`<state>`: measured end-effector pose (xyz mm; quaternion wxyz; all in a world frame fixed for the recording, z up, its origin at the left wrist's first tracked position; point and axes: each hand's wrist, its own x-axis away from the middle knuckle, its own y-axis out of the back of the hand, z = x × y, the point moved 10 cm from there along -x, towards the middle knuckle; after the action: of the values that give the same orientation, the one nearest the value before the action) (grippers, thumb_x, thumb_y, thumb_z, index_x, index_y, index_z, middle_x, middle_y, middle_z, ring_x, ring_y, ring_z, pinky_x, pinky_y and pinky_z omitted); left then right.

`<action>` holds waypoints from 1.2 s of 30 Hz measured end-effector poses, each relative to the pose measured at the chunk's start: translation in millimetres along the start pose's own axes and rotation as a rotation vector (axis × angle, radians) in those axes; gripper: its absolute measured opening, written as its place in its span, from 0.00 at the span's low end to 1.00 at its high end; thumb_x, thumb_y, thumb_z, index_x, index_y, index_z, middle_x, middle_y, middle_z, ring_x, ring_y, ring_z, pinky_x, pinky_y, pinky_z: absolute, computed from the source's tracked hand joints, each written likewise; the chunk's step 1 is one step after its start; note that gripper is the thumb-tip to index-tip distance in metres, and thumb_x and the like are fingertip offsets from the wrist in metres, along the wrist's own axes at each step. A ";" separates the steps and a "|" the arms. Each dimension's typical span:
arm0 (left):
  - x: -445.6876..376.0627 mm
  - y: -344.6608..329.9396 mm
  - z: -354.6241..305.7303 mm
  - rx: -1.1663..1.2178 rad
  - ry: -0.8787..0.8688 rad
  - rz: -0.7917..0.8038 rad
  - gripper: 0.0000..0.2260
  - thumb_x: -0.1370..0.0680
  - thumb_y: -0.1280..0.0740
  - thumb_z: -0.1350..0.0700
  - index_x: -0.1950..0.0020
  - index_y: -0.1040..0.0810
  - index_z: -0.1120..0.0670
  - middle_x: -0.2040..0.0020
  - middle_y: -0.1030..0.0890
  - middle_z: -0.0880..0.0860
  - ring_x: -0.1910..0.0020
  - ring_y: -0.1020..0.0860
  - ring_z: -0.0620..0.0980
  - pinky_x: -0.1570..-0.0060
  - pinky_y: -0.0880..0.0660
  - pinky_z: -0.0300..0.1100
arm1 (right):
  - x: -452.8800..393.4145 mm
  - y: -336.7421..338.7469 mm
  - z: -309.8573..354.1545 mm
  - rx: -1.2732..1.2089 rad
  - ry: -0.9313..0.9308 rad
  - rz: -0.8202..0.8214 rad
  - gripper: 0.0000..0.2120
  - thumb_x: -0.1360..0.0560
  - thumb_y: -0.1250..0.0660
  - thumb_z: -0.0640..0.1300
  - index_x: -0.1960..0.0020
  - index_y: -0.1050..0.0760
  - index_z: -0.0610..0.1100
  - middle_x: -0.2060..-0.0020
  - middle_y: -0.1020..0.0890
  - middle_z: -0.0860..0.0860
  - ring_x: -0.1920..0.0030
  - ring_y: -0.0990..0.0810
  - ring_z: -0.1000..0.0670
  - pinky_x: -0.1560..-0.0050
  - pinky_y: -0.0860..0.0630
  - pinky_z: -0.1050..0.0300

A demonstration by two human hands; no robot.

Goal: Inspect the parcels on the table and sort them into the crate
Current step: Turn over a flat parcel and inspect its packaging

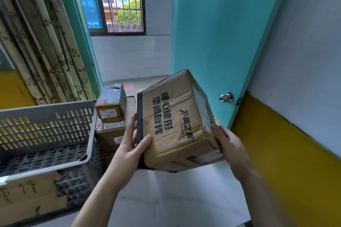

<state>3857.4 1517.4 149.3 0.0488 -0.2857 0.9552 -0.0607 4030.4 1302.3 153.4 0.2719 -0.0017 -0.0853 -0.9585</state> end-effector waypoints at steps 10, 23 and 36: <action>-53.2 -118.0 2.9 -0.638 0.035 0.141 0.49 0.31 0.45 0.25 0.15 0.53 0.47 0.15 0.57 0.50 0.17 0.60 0.45 0.20 0.59 0.44 | -23.5 97.8 20.6 -0.012 0.070 -0.214 0.29 0.36 0.27 0.64 0.40 0.29 0.56 0.48 0.18 0.56 0.52 0.14 0.53 0.57 0.17 0.54; -89.3 -250.2 69.1 -0.271 0.199 0.360 0.16 0.17 0.39 0.38 0.32 0.29 0.44 0.33 0.23 0.42 0.34 0.25 0.44 0.30 0.28 0.47 | -65.0 226.1 -28.9 0.276 -0.019 -0.496 0.39 0.26 0.35 0.70 0.24 0.31 0.47 0.31 0.23 0.49 0.33 0.24 0.45 0.32 0.27 0.43; -99.5 -273.6 202.5 -0.191 0.542 0.320 0.27 0.21 0.36 0.39 0.25 0.35 0.49 0.31 0.22 0.47 0.34 0.22 0.51 0.32 0.24 0.55 | -116.4 244.5 -114.7 0.494 -0.183 -0.364 0.25 0.20 0.36 0.61 0.30 0.23 0.47 0.36 0.19 0.48 0.36 0.23 0.45 0.35 0.25 0.48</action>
<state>4113.8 1327.5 -5.5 -0.2253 -0.1088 0.9675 -0.0364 4262.1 1139.3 74.3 0.0795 -0.0066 -0.3384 -0.9376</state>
